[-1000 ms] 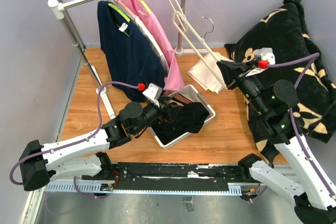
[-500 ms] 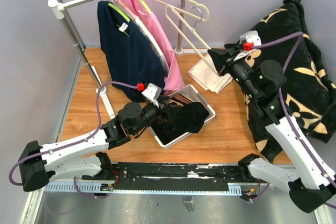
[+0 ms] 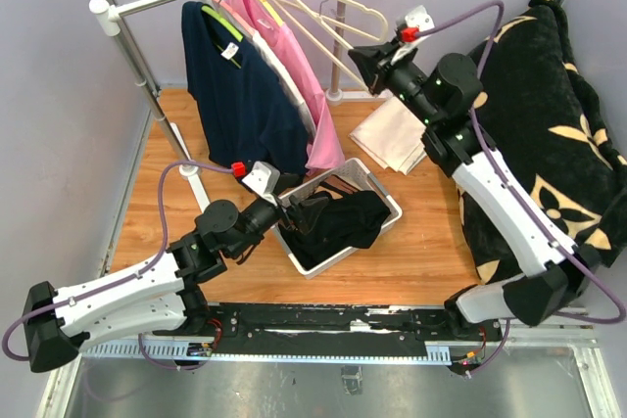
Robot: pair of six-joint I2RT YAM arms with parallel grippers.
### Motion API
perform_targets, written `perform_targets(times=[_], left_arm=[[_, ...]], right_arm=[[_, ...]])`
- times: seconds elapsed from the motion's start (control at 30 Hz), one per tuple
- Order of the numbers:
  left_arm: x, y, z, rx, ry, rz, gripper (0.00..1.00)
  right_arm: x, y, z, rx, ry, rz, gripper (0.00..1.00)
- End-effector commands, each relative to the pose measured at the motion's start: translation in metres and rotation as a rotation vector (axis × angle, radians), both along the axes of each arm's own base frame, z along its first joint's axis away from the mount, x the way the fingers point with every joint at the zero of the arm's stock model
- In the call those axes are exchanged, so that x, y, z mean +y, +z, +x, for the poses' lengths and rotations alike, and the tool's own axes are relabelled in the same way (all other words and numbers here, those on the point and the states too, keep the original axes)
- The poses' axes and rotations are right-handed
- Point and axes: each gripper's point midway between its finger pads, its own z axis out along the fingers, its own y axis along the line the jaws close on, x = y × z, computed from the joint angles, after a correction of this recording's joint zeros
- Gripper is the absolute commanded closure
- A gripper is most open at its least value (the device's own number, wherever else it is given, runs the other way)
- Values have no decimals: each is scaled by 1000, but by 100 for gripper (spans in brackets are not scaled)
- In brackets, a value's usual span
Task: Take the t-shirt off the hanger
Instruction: Place the hanger on the clothesline.
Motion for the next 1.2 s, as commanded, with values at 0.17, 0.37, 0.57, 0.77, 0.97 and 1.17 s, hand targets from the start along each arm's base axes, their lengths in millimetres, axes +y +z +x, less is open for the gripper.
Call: perform_targets(times=[0.17, 0.37, 0.57, 0.77, 0.97, 1.17], left_arm=[[13, 2, 2, -50, 49, 20, 5], [19, -5, 9, -62, 99, 60, 5], [27, -2, 13, -76, 138, 60, 5], [36, -1, 15, -89, 173, 67, 5], [37, -3, 16, -89, 185, 76, 4], [37, -3, 17, -88, 187, 70, 4]], right_arm=[[26, 46, 22, -149, 53, 61, 99], [32, 47, 46, -157, 47, 74, 99], [40, 40, 81, -133, 52, 110, 99], [47, 39, 115, -113, 61, 154, 99], [51, 32, 131, -75, 68, 173, 99], [50, 19, 132, -34, 64, 165, 99]])
